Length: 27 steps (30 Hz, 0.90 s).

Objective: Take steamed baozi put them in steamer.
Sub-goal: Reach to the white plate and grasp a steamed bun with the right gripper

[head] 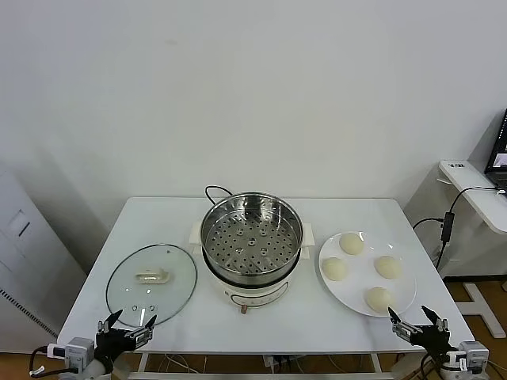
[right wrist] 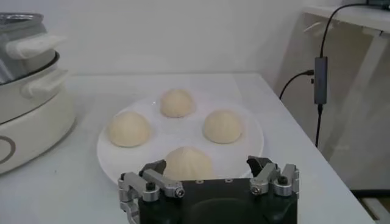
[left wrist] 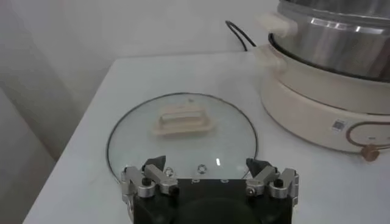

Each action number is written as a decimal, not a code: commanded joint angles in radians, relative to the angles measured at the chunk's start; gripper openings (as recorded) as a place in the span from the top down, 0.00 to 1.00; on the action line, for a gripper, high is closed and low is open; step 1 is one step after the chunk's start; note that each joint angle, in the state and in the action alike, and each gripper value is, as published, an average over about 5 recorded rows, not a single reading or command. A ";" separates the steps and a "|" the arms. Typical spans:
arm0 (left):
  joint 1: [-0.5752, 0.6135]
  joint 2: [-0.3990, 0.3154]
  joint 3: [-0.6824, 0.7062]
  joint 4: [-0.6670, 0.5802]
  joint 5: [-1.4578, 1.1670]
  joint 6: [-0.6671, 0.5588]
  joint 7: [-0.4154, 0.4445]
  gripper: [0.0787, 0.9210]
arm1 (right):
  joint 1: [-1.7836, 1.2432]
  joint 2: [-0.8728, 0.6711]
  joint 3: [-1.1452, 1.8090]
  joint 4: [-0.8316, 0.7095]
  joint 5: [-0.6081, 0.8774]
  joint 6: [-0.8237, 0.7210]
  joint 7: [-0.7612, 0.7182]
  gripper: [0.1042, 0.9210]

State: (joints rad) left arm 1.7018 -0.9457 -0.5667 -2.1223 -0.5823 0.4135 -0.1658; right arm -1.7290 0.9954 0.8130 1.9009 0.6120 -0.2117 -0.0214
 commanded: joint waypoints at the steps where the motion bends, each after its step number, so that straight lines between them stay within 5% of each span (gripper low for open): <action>1: 0.001 0.001 0.000 -0.007 0.000 0.002 0.001 0.12 | 0.003 -0.001 0.000 0.001 -0.004 -0.002 0.001 0.12; 7: -0.004 0.004 -0.002 -0.001 0.000 0.003 0.000 0.12 | 0.018 -0.007 0.009 -0.006 -0.050 0.014 -0.022 0.12; 20: -0.002 0.007 -0.012 0.012 0.001 0.001 0.001 0.12 | 0.308 -0.143 -0.008 -0.161 -0.807 0.189 -0.138 0.12; 27: -0.005 -0.002 -0.008 0.012 0.012 0.006 0.002 0.12 | 0.538 -0.259 -0.159 -0.291 -0.951 0.242 -0.245 0.12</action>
State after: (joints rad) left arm 1.6971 -0.9464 -0.5760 -2.1103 -0.5723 0.4194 -0.1639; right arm -1.4307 0.8452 0.7604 1.7329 -0.0480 -0.0417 -0.1694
